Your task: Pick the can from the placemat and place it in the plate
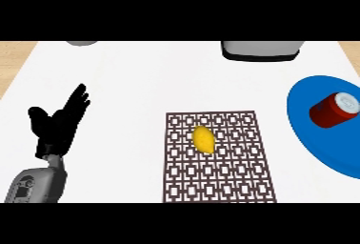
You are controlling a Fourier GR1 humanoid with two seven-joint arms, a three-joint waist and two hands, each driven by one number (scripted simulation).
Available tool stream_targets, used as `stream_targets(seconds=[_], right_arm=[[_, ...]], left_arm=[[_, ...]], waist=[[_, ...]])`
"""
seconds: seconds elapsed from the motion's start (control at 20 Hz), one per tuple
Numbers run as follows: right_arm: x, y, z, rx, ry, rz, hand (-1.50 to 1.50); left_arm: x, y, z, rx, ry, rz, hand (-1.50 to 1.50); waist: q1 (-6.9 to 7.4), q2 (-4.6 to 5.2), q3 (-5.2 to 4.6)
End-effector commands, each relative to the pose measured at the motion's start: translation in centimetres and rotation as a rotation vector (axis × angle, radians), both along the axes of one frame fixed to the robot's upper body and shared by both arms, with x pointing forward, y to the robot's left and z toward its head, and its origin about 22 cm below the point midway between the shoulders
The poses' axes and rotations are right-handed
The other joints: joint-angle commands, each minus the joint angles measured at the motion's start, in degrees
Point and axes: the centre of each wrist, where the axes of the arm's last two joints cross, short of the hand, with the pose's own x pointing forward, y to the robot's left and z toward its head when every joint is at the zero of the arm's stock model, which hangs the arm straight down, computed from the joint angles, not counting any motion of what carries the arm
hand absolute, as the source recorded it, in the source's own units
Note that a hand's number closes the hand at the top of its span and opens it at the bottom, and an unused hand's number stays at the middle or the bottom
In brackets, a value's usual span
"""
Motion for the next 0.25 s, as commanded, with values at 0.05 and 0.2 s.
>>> stream_targets(seconds=[0.05,0.2], right_arm=[[0.0,0.2,-1.2,-0.003,-0.038,0.109,-1.50],[-1.6,-1.1,-0.8,0.014,-0.021,0.110,-1.50]], left_arm=[[0.7,-0.5,0.4,-0.006,-0.009,0.001,0.00],[1.1,-0.2,-0.3,0.010,0.005,0.005,0.00]], waist=[[0.05,0.03,-0.03],[-0.21,0.19,0.01]])
